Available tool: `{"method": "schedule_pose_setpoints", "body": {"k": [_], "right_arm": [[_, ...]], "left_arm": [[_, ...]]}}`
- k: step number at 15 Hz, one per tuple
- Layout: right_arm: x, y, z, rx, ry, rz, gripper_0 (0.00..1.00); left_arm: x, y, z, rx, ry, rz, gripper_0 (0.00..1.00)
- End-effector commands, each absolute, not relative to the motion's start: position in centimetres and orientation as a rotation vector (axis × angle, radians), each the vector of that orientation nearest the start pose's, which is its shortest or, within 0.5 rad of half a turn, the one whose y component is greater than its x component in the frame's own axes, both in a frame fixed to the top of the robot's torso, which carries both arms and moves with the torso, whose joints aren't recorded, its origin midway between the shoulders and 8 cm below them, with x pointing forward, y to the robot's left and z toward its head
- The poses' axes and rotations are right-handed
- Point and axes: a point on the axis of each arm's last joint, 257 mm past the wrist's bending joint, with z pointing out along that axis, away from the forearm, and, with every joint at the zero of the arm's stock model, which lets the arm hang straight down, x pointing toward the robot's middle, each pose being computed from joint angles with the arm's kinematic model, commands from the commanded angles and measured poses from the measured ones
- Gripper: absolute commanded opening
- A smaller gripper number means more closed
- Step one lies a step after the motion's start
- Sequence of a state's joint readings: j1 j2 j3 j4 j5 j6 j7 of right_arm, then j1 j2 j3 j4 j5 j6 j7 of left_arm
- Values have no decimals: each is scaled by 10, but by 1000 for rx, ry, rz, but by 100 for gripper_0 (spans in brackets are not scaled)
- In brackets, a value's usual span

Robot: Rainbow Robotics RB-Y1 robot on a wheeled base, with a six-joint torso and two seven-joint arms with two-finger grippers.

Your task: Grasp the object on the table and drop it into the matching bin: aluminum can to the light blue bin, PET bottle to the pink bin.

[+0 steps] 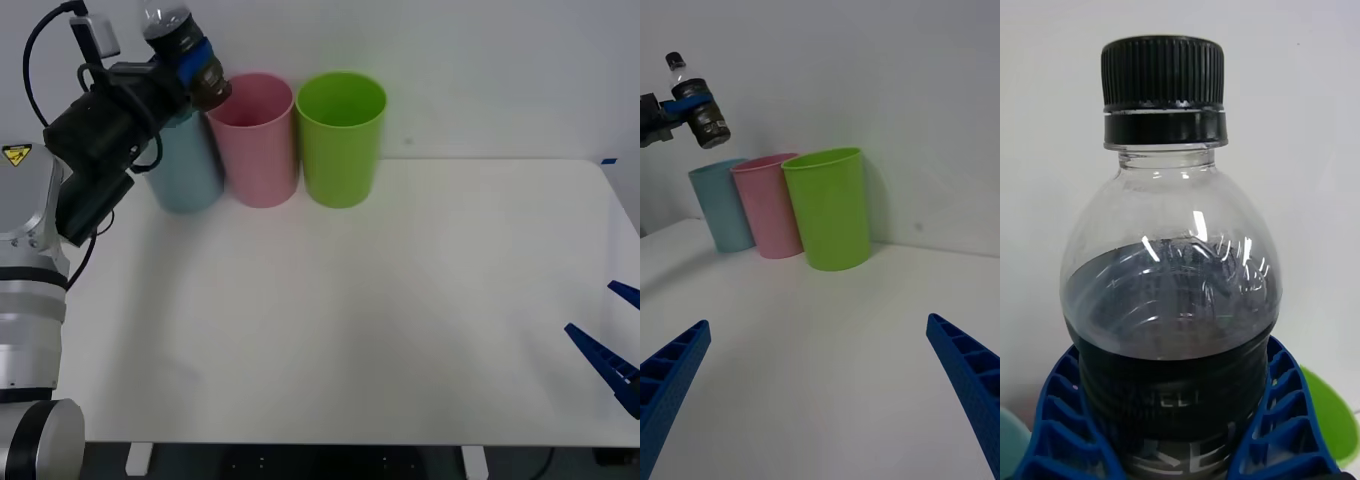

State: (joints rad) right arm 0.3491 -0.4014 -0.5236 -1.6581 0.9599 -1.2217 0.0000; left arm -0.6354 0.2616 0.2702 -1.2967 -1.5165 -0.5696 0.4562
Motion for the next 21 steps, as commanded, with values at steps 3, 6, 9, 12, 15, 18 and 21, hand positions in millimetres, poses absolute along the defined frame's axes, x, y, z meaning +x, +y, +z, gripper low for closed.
{"method": "schedule_pose_setpoints", "body": {"k": [3, 6, 9, 12, 15, 18, 21], "right_arm": [[342, -330, -169, -465, 1441, 567, 100], [342, -330, -169, -465, 1441, 567, 100], [342, -330, -169, -465, 1441, 567, 100], [342, -330, -169, -465, 1441, 567, 100], [342, -330, -169, -465, 1441, 567, 100], [342, -330, -169, -465, 1441, 567, 100], [342, -330, -169, -465, 1441, 567, 100]], "left_arm": [[687, 176, 25, 183, 1319, -491, 3], [708, 164, 23, 208, 1331, -378, 3], [728, 153, 17, 225, 1358, -293, 2], [736, 141, 21, 217, 1367, -278, 3], [735, 133, 20, 212, 1366, -281, 3], [735, 131, 20, 208, 1365, -283, 6], [735, 131, 21, 200, 1363, -294, 38]]}}
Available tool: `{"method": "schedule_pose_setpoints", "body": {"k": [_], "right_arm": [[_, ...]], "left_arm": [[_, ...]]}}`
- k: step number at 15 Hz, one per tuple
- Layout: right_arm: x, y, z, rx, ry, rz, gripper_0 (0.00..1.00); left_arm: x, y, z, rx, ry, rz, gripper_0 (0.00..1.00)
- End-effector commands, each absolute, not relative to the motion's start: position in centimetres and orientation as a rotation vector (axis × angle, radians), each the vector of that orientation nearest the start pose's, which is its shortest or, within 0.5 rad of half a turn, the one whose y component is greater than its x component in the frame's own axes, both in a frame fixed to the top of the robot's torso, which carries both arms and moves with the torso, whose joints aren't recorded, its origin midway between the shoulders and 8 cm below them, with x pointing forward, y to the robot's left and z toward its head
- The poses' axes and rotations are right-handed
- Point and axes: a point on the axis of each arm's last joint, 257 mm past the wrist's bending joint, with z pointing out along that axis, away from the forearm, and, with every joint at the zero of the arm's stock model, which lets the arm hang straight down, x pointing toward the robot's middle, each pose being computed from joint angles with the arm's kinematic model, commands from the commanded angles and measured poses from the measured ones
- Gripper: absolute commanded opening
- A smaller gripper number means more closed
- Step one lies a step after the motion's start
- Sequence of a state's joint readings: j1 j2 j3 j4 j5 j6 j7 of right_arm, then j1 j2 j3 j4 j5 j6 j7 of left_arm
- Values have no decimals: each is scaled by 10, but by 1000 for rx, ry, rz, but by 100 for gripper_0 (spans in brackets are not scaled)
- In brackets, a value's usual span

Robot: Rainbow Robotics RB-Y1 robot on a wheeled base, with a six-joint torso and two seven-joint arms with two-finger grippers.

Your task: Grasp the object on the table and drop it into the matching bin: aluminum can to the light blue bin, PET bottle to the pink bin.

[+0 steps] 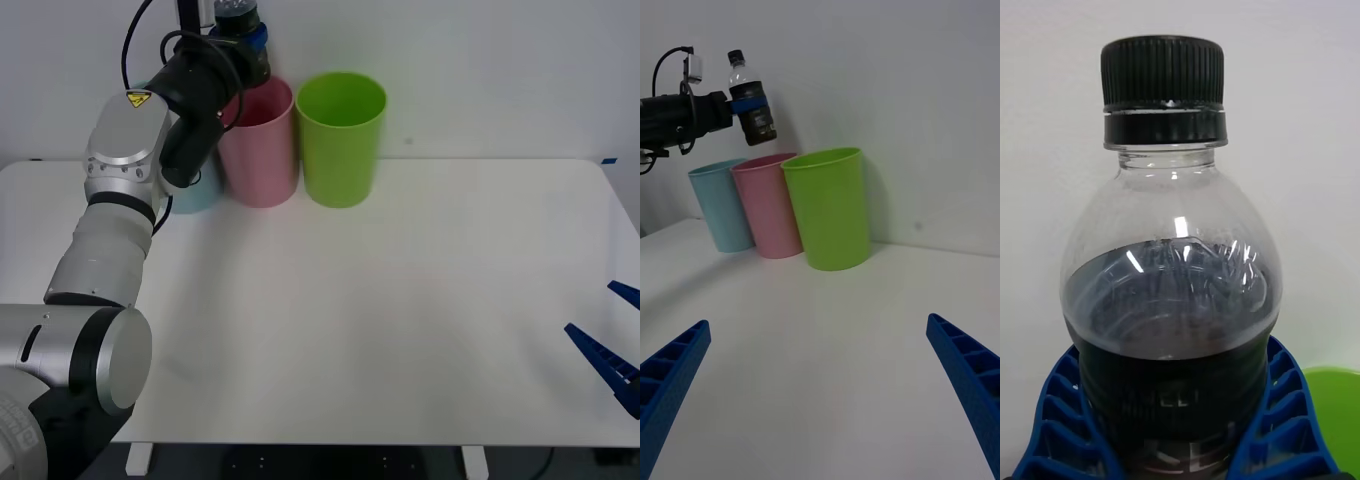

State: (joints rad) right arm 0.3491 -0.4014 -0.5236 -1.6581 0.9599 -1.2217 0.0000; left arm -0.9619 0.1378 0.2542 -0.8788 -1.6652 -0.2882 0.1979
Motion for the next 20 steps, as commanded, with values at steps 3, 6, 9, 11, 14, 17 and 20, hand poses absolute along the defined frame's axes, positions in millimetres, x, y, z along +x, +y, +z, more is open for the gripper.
{"method": "schedule_pose_setpoints", "body": {"k": [3, 6, 9, 11, 14, 17, 20], "right_arm": [[342, -330, -169, -465, 1441, 567, 100], [342, -330, -169, -465, 1441, 567, 100], [342, -330, -169, -465, 1441, 567, 100], [342, -330, -169, -465, 1441, 567, 100], [342, -330, -169, -465, 1441, 567, 100], [342, -330, -169, -465, 1441, 567, 100], [342, -330, -169, -465, 1441, 567, 100]], "left_arm": [[735, 132, 22, 187, 1362, -311, 100], [734, 133, 21, 176, 1361, -326, 100], [726, 136, 17, 178, 1351, -369, 100], [714, 143, 13, 175, 1330, -394, 100], [693, 153, 2, 175, 1310, -423, 100], [670, 172, -8, 193, 1293, -447, 100], [646, 190, -19, 215, 1284, -471, 100]]}}
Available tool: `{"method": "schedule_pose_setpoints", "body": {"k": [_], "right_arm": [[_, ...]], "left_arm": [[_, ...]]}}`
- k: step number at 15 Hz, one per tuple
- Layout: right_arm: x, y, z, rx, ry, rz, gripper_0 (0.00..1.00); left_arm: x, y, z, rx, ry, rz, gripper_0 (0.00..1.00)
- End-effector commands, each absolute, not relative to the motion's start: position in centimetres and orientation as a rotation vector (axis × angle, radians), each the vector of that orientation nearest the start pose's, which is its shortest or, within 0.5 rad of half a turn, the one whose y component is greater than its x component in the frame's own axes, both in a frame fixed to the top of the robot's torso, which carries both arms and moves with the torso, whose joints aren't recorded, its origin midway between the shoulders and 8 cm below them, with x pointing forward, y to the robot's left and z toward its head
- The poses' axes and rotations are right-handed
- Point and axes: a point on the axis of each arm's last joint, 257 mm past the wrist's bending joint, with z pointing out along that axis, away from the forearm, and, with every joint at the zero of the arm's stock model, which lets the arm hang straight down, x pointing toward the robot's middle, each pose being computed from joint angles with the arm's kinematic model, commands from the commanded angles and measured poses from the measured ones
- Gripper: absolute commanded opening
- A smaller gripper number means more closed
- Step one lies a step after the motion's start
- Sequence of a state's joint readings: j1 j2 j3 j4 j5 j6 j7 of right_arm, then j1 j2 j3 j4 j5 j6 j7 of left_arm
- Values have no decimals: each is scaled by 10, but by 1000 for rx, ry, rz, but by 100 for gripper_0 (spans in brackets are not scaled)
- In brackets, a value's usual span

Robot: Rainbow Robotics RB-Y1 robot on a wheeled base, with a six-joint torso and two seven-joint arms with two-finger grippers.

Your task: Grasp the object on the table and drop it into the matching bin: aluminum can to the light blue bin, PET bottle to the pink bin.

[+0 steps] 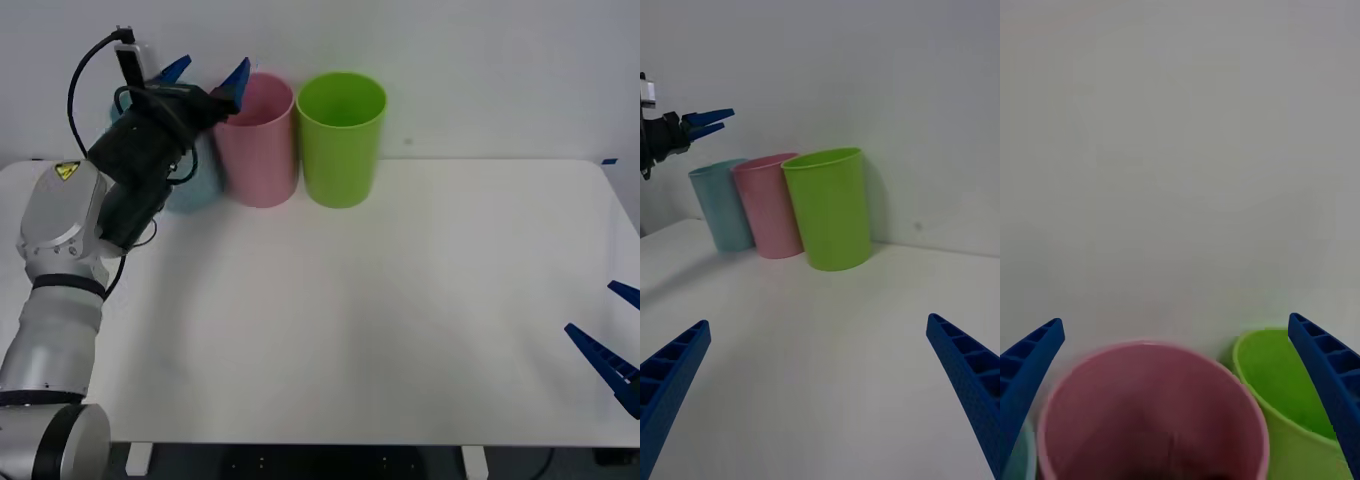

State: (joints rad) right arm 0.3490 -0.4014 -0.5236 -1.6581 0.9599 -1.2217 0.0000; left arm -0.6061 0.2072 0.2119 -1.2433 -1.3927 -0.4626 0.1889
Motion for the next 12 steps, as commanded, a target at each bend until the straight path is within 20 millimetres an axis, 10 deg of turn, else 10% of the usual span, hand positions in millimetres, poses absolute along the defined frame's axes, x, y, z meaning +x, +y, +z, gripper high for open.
{"method": "schedule_pose_setpoints", "body": {"k": [1, 12], "right_arm": [[342, -330, -169, -465, 1441, 567, 100], [342, -330, -169, -465, 1441, 567, 100]], "left_arm": [[639, 199, -23, 215, 1283, -471, 100], [544, 269, -75, 354, 1314, -520, 100]]}}
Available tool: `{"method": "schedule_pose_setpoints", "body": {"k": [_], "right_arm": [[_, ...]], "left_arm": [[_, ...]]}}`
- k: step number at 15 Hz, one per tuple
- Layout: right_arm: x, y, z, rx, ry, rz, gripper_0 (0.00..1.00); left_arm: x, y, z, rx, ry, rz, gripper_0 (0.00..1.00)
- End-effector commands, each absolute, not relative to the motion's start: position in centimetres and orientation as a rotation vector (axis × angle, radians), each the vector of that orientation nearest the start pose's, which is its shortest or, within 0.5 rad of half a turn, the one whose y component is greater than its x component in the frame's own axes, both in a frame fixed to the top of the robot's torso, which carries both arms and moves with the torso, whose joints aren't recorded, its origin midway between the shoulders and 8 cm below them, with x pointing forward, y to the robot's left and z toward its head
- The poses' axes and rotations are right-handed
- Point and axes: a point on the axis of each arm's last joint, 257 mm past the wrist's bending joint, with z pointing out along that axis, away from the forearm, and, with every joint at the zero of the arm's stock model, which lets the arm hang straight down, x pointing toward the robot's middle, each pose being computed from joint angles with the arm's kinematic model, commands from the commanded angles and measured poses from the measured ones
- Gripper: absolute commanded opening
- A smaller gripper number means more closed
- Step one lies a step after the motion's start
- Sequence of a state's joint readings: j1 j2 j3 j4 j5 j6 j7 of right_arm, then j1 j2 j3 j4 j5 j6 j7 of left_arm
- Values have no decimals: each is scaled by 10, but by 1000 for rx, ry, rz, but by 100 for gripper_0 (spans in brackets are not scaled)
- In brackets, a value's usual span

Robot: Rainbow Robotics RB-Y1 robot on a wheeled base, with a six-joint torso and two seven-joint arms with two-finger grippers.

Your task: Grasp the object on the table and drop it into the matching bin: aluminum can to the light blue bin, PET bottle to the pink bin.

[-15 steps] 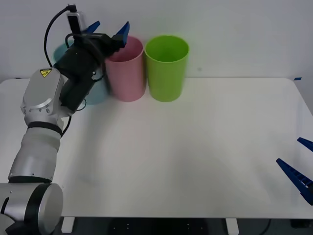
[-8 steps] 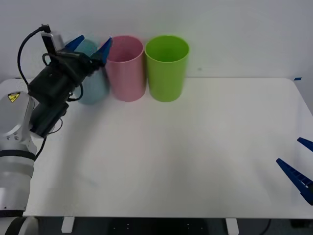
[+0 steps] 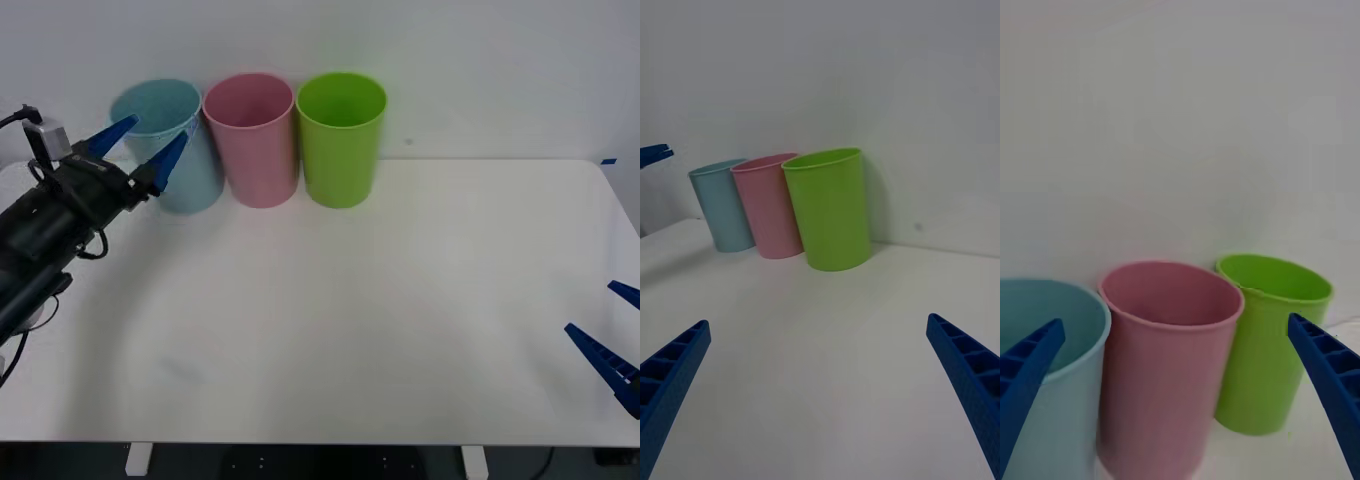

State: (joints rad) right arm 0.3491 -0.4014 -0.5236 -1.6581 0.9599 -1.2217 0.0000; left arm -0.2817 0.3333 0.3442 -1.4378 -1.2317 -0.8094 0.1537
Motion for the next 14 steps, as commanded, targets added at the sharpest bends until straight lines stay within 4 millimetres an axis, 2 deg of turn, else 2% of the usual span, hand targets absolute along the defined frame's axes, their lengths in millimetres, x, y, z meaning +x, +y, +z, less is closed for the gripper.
{"method": "schedule_pose_setpoints", "body": {"k": [1, 5, 14], "right_arm": [[342, -330, -169, -465, 1441, 567, 100], [342, -330, -169, -465, 1441, 567, 100], [342, -330, -169, -465, 1441, 567, 100]], "left_arm": [[534, 275, -80, 372, 1319, -516, 100], [498, 296, -104, 454, 1360, -499, 100], [433, 347, -155, 645, 1474, -378, 100]]}}
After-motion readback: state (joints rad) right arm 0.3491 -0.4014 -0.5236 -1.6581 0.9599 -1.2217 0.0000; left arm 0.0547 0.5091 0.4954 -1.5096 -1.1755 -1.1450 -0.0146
